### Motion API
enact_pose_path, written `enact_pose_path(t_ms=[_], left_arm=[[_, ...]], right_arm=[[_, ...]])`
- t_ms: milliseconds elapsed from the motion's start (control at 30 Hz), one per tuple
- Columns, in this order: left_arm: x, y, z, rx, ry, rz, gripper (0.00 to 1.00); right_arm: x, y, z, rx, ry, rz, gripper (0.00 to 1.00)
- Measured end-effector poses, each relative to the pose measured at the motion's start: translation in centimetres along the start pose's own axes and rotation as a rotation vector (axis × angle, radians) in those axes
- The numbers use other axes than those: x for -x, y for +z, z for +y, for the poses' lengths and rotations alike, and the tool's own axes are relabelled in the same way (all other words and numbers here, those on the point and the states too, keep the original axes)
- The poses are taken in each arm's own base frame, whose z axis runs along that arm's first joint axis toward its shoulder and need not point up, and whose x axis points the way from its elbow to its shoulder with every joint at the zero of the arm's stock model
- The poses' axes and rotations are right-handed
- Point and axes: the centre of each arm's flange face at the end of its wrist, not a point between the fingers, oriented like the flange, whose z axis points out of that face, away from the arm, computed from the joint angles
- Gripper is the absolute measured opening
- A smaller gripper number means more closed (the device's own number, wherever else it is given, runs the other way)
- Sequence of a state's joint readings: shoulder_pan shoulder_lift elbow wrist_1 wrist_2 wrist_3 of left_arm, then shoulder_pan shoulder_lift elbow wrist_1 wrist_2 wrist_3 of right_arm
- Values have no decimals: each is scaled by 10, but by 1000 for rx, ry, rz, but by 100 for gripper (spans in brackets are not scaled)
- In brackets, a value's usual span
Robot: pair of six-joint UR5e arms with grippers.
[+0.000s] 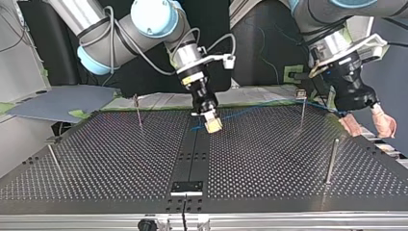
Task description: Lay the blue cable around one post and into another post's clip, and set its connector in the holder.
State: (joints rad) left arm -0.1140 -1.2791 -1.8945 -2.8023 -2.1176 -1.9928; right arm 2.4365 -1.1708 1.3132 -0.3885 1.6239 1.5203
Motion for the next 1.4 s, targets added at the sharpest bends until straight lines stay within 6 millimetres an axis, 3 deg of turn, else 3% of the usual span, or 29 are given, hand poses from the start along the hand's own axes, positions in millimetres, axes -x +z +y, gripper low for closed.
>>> enact_pose_path(t_ms=[267,467,733,1100,1300,1400], left_arm=[[-15,29,13,23,31,54,100],[-21,62,20,20,13,50,100],[-20,101,27,14,-23,41,100],[-16,159,45,3,-64,26,100],[-3,181,54,-11,-78,6,100],[-6,190,65,-6,-66,16,100]], right_arm=[[-29,14,-4,-5,7,67,0],[-43,22,-5,-5,10,113,0],[-43,27,-6,-1,14,144,0],[-28,43,-10,-4,11,118,0],[-27,48,-11,-3,11,123,0],[-29,49,-10,1,13,129,0]])
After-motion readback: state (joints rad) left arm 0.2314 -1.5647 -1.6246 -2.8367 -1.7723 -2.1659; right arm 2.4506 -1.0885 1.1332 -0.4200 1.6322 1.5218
